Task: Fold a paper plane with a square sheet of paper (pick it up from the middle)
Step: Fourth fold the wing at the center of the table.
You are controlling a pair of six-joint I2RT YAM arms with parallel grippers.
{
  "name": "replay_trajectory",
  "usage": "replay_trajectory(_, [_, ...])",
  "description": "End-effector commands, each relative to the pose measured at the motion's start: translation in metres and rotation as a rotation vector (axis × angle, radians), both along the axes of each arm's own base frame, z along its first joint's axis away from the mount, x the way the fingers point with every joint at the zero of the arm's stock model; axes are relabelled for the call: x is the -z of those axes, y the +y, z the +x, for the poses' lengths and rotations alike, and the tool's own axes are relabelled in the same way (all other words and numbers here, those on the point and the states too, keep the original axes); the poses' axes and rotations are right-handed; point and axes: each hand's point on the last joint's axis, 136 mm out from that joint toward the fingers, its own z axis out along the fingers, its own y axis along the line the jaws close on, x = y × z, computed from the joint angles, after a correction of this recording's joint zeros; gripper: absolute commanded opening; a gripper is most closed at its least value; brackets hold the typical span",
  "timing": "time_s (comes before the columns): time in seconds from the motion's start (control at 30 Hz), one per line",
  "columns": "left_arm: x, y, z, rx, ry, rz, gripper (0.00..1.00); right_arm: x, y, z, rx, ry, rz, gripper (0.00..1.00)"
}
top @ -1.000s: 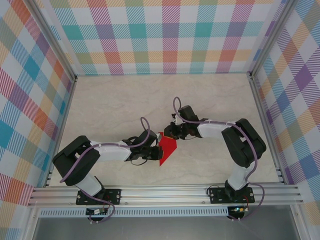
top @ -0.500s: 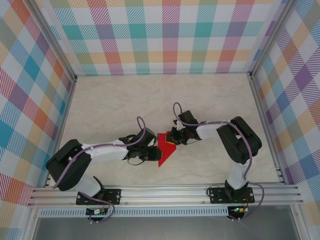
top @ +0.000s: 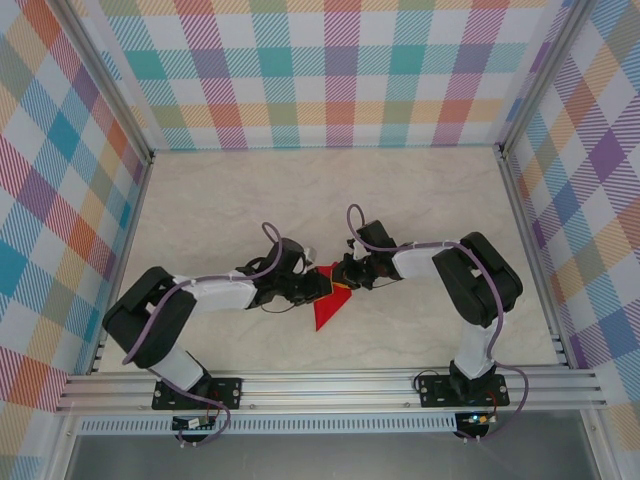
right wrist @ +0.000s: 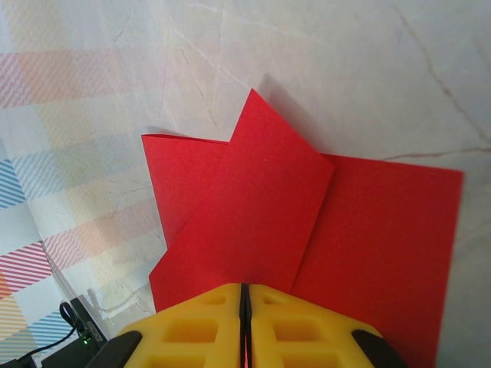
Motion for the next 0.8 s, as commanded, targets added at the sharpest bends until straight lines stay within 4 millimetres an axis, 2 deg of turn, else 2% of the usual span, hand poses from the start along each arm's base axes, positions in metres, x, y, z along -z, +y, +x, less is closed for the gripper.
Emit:
replay_trajectory(0.0, [0.009, -0.005, 0.0, -0.017, 0.045, -0.06, 0.15, 0.043, -0.022, -0.013, 0.044, 0.078, -0.127, 0.1])
replay_trajectory(0.2, [0.032, 0.0, -0.008, -0.001, 0.093, -0.011, 0.14, 0.044, -0.022, -0.014, 0.04, 0.083, -0.126, 0.1])
replay_trajectory(0.4, [0.047, 0.009, -0.023, 0.021, 0.138, 0.027, 0.15, 0.022, -0.018, -0.012, 0.035, 0.046, -0.097, 0.12])
replay_trajectory(0.5, [0.046, 0.01, -0.03, 0.037, 0.136, 0.024, 0.15, 0.001, -0.01, -0.009, 0.009, 0.009, -0.053, 0.13])
replay_trajectory(0.63, [0.036, 0.003, -0.031, 0.071, 0.11, -0.003, 0.17, -0.023, 0.005, -0.008, -0.039, -0.03, -0.008, 0.14])
replay_trajectory(0.77, [0.023, -0.003, -0.026, 0.081, 0.066, -0.028, 0.19, -0.029, 0.011, -0.009, -0.057, -0.037, 0.001, 0.15])
